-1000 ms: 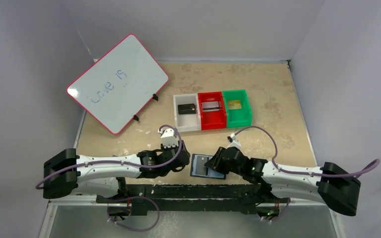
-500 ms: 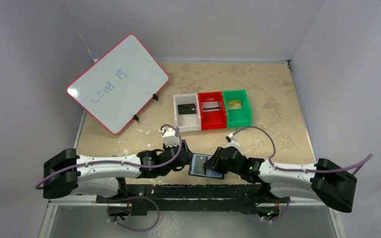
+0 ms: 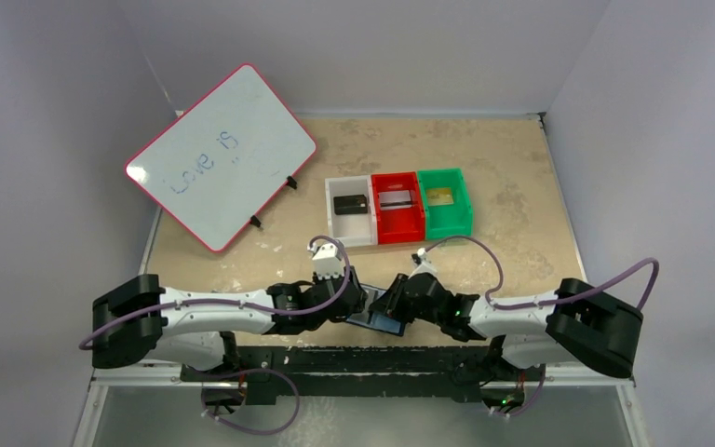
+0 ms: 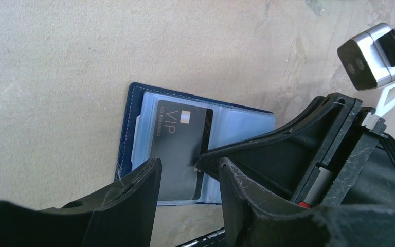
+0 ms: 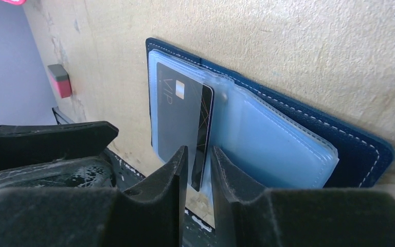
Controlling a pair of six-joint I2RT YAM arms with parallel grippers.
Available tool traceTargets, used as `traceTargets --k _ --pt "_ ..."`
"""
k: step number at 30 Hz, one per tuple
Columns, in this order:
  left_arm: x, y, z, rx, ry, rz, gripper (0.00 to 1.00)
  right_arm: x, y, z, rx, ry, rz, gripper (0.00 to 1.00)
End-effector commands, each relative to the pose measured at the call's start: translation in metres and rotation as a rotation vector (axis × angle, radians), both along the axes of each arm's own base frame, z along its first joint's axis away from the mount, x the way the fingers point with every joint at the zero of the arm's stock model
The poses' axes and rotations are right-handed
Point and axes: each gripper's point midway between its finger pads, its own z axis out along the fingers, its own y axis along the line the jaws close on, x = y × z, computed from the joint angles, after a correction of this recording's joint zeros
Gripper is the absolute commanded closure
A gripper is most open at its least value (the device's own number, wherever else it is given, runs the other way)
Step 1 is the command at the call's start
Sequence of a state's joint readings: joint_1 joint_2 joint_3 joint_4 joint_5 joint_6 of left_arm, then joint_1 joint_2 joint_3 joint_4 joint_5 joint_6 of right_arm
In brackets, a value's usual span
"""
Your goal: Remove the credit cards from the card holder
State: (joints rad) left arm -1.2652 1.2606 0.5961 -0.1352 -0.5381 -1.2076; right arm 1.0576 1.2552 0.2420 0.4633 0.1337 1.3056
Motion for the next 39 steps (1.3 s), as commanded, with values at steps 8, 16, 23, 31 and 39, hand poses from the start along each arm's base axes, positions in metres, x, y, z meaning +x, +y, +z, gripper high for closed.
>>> traceTargets --k 8,16,23,31,39 --pt "0.012 0.003 -0.004 0.053 -0.003 0.029 0.54 0.013 -0.005 0.007 0.040 -0.020 -0.033 0.68" --pt "0.017 -0.007 0.000 0.054 -0.015 -0.023 0.55 0.021 -0.004 0.016 0.104 -0.039 -0.020 0.68" --pt "0.017 -0.012 0.000 0.094 -0.020 -0.066 0.56 0.025 -0.002 0.010 0.095 -0.032 0.016 0.69" --pt "0.014 -0.008 -0.017 0.123 0.014 -0.048 0.58 0.036 0.004 0.005 0.080 -0.033 0.062 0.71" --pt "0.021 0.014 -0.025 0.183 0.003 0.047 0.60 0.043 0.013 0.007 0.080 -0.036 0.115 0.73"
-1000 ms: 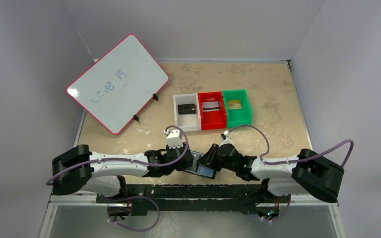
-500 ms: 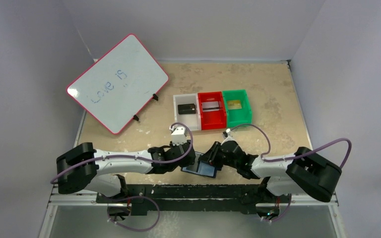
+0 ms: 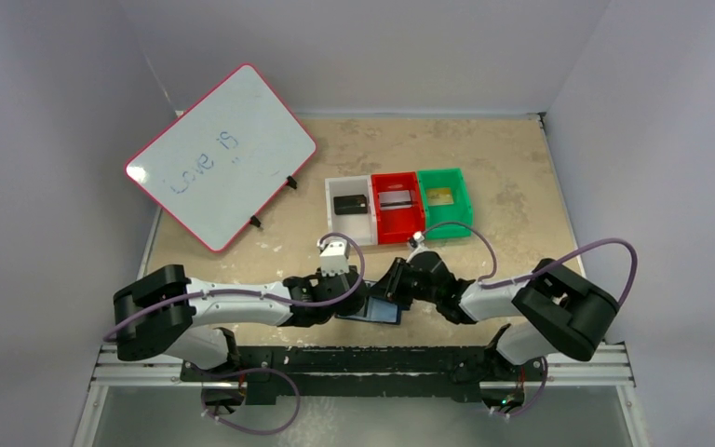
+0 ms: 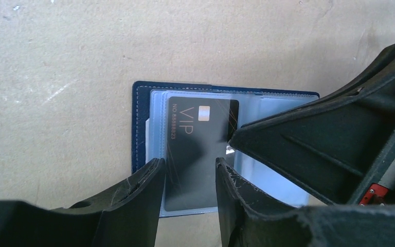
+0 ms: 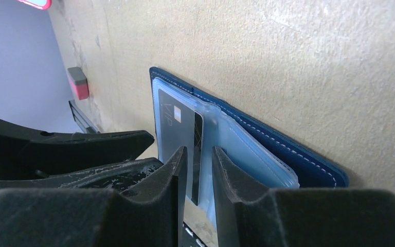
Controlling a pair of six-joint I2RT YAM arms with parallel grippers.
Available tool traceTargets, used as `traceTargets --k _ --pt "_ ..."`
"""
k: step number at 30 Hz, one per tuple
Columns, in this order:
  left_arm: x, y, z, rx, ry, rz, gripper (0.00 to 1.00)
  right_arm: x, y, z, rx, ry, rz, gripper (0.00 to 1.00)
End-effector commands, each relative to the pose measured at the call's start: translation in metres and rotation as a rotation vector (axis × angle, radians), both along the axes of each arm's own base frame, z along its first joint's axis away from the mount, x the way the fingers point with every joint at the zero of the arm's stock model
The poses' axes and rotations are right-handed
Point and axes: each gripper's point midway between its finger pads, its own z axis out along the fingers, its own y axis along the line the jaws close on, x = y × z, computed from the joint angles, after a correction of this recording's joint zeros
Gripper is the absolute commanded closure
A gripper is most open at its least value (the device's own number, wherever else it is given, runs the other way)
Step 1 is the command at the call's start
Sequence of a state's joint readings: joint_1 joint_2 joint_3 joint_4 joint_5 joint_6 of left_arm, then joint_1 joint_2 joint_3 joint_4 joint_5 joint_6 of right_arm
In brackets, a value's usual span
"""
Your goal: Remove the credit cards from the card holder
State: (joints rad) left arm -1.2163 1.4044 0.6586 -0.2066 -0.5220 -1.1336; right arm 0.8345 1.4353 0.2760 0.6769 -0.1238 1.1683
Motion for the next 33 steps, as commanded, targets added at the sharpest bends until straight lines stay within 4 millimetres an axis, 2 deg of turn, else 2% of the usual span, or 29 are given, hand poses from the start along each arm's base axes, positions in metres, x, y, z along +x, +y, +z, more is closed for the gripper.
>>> traceTargets --k 1,8,12,16,22,29,33 --pt "0.010 0.003 0.009 -0.005 -0.040 0.054 0.60 0.005 0.008 0.006 -0.002 -0.034 0.052 0.73" --pt "0.021 0.005 0.025 0.007 -0.082 0.060 0.60 0.005 0.012 0.020 0.022 -0.060 0.068 0.72" --pt "0.023 -0.002 0.030 -0.033 -0.072 0.034 0.60 0.015 0.012 0.028 0.013 -0.087 0.031 0.72" --pt "0.021 -0.011 0.032 -0.094 -0.064 0.000 0.60 0.013 0.013 0.028 0.021 -0.079 0.043 0.71" --pt "0.014 -0.017 0.019 -0.086 -0.028 -0.042 0.60 0.014 0.013 0.022 0.018 -0.052 0.020 0.71" --pt "0.014 -0.001 0.003 -0.016 -0.009 0.008 0.61 0.011 0.010 0.011 0.002 -0.017 0.010 0.71" --pt "0.010 0.002 -0.005 -0.009 0.008 -0.003 0.61 0.009 0.010 0.008 0.010 -0.011 0.016 0.71"
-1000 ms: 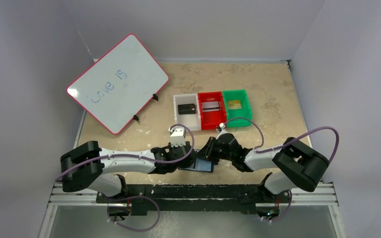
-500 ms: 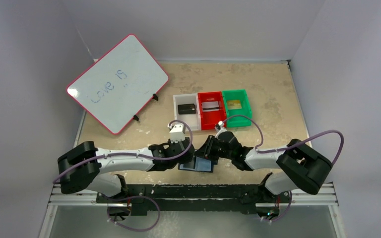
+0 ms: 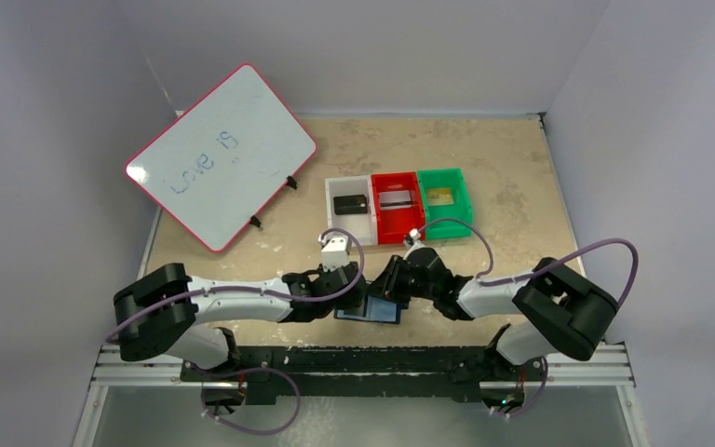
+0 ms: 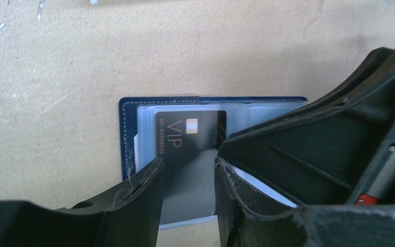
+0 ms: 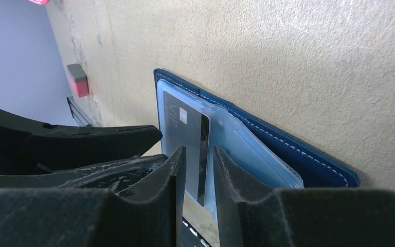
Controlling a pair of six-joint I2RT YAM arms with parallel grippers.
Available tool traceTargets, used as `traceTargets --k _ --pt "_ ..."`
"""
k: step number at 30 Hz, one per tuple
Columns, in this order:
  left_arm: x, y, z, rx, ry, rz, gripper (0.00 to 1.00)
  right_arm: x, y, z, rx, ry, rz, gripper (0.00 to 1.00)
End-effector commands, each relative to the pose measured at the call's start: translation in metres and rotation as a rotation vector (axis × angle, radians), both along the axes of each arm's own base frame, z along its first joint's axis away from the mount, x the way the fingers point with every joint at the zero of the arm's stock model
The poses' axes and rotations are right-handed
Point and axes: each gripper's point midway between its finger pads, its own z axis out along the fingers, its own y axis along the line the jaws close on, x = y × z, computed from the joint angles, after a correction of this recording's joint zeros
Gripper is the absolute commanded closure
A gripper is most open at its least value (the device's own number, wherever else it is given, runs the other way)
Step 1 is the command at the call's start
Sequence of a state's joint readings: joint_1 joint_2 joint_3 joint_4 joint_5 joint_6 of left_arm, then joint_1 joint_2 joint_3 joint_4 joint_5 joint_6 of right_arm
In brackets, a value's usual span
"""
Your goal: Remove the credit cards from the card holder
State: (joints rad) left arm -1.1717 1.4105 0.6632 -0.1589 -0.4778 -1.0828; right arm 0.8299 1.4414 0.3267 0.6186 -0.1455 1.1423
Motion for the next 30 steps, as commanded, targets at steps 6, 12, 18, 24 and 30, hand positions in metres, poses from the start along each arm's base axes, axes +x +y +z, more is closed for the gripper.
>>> traceTargets --k 6,12,18,24,30 --pt "-0.007 0.008 -0.018 -0.009 0.037 0.016 0.62 0.004 0.008 0.003 0.039 -0.010 0.009 0.74" --pt "-0.013 0.012 -0.031 -0.040 0.066 0.039 0.64 0.004 0.013 0.008 0.071 -0.019 0.018 0.77" --pt "-0.016 0.016 -0.034 -0.035 0.077 0.043 0.66 0.004 0.017 0.017 0.116 -0.029 0.020 0.85" --pt "-0.015 0.021 -0.033 -0.021 0.070 0.053 0.67 0.002 0.016 0.016 0.133 -0.020 0.020 0.96" --pt "-0.015 0.026 -0.038 0.007 0.073 0.061 0.67 -0.004 0.002 0.007 0.102 0.010 -0.022 1.00"
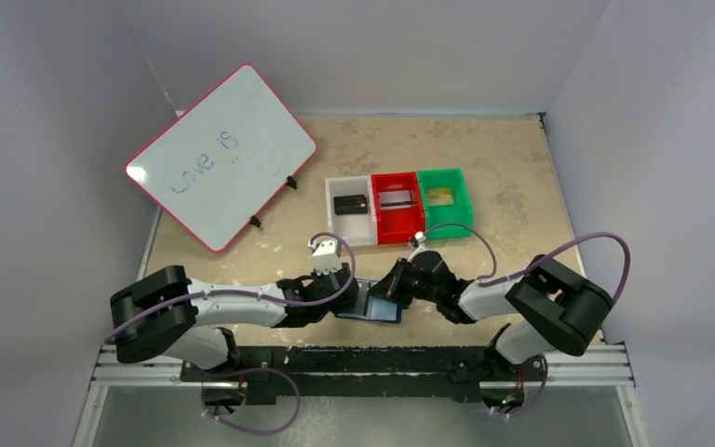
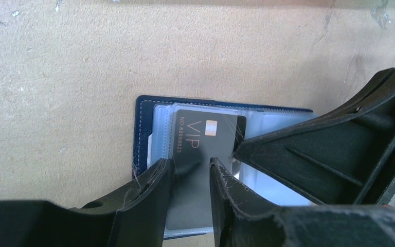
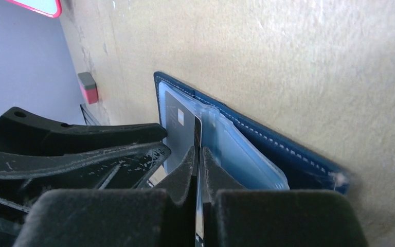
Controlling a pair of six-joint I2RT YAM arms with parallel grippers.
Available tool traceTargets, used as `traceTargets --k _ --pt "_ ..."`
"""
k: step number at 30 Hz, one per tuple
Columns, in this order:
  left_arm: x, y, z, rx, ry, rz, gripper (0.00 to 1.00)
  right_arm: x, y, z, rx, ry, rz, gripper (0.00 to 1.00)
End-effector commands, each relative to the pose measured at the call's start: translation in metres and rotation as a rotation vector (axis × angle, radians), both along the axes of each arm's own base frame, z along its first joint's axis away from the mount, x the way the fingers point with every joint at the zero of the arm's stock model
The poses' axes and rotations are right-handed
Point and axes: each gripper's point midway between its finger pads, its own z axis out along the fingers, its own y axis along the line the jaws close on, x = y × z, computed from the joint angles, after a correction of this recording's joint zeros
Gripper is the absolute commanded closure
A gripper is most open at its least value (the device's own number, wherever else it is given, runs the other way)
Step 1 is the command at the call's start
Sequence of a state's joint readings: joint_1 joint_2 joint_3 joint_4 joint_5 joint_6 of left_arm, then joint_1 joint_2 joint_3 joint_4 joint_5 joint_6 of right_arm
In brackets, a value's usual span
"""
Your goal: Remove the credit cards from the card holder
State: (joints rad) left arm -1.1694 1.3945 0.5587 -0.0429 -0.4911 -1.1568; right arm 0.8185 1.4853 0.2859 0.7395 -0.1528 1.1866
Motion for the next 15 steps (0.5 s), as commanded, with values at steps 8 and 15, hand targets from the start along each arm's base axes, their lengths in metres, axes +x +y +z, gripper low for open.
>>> traceTargets --k 8,15 --pt "-0.015 0.018 -0.033 0.102 0.084 -0.009 0.67 -0.009 -0.012 0.010 0.006 -0.017 -0.008 1.00" --pt "-0.014 0.016 -0.035 0.115 0.087 -0.013 0.68 -0.009 -0.022 0.010 0.006 -0.014 -0.031 1.00"
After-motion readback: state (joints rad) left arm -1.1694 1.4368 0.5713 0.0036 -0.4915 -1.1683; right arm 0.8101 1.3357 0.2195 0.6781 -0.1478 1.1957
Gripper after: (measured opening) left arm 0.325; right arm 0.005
